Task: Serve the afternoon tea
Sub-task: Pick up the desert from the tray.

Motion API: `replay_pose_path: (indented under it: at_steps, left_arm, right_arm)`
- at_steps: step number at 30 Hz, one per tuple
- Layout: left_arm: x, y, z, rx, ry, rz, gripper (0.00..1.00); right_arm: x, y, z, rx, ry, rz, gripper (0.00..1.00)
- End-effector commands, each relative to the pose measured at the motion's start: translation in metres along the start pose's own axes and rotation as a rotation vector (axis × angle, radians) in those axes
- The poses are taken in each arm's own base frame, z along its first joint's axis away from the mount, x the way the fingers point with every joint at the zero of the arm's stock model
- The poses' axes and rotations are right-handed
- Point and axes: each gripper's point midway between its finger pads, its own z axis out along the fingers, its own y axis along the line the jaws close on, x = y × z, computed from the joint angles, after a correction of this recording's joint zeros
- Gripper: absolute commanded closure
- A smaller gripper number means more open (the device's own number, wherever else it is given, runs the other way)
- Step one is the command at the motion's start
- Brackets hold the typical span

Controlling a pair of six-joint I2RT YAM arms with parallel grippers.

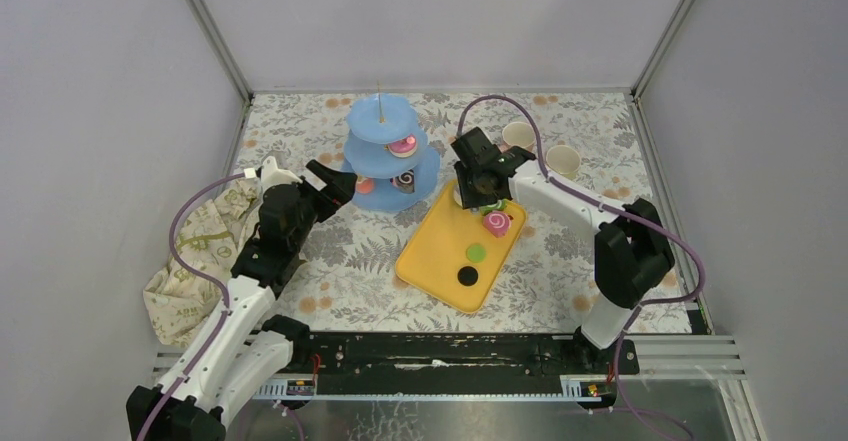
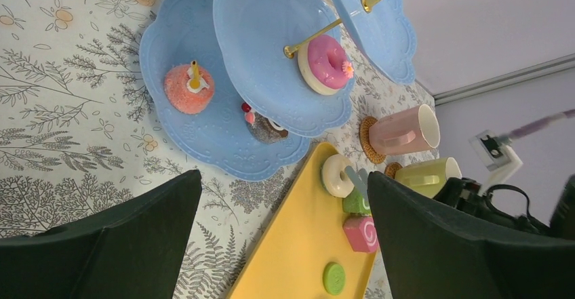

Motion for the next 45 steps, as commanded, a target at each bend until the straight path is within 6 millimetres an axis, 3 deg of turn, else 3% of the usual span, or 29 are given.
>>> replay_pose_path:
  at_steps: [1,9,21,45]
  left_arm:
    - [-0.010,-0.018,-0.004,0.074,-0.036,-0.007,0.00]
    - [-0.011,-0.021,-0.006,0.087,-0.037,-0.010,0.00]
    - [-0.012,-0.023,-0.007,0.100,-0.040,-0.014,0.00]
    - [-0.013,-0.027,-0.007,0.116,-0.044,-0.024,0.00]
  right_arm:
    - [-0.011,0.009,-0.007,-0.066,0.039,0.016,0.65]
    - [-0.014,0.011,0.003,-0.091,0.097,0.067,0.65]
    - [-0.008,0.016,0.005,-0.126,0.147,0.136,0.65]
    - [-0.014,0.005,0.020,-0.142,0.195,0.208,0.66]
